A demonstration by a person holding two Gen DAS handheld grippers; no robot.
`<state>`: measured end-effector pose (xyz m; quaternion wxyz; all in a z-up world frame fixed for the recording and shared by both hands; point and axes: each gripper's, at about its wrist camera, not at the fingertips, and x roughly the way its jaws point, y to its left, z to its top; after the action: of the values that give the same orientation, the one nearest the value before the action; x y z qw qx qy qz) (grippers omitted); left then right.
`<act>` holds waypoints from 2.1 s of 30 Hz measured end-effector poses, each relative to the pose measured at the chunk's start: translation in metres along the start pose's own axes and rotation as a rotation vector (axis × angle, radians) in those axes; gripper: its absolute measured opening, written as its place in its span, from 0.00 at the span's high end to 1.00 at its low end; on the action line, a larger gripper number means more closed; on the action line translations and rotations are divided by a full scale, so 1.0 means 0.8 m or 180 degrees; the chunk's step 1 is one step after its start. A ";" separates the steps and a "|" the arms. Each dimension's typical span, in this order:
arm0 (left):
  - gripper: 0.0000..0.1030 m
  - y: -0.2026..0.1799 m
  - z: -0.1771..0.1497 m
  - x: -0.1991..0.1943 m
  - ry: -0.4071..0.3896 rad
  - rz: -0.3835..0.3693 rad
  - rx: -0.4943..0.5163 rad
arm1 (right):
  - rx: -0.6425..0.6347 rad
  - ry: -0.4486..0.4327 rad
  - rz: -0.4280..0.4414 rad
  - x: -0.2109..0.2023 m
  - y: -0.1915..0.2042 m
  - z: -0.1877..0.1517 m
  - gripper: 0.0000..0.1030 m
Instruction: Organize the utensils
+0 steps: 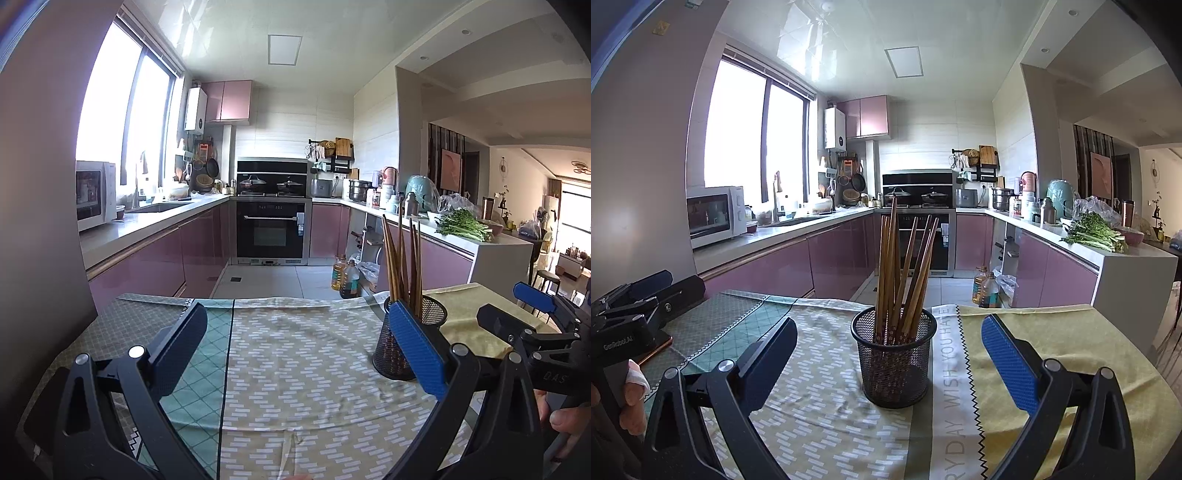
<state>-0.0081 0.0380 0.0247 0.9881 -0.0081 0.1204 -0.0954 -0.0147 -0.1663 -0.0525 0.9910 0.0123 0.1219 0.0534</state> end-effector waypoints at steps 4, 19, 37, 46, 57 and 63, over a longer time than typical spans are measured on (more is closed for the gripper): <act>0.06 -0.002 0.001 -0.003 -0.0005 -0.0008 0.0010 | -0.0005 -0.0004 0.0006 -0.001 0.002 0.000 0.06; 0.06 -0.003 0.001 -0.003 -0.0008 -0.0009 0.0009 | 0.0003 -0.0031 0.0016 -0.004 0.005 -0.003 0.06; 0.06 -0.003 0.001 -0.004 -0.0022 -0.0003 0.0009 | 0.0013 -0.0045 0.0027 -0.006 0.005 -0.001 0.06; 0.06 -0.004 0.001 -0.004 -0.0025 -0.0003 0.0011 | 0.0015 -0.0043 0.0027 -0.006 0.004 -0.001 0.06; 0.06 -0.004 0.000 -0.005 -0.0030 -0.0003 0.0015 | 0.0018 -0.0058 0.0014 -0.007 0.005 0.001 0.06; 0.06 -0.004 0.000 -0.005 -0.0034 -0.0003 0.0016 | 0.0022 -0.0066 0.0014 -0.007 0.006 0.002 0.06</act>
<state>-0.0126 0.0354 0.0255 0.9887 -0.0062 0.1149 -0.0961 -0.0202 -0.1625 -0.0497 0.9921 0.0166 0.1117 0.0550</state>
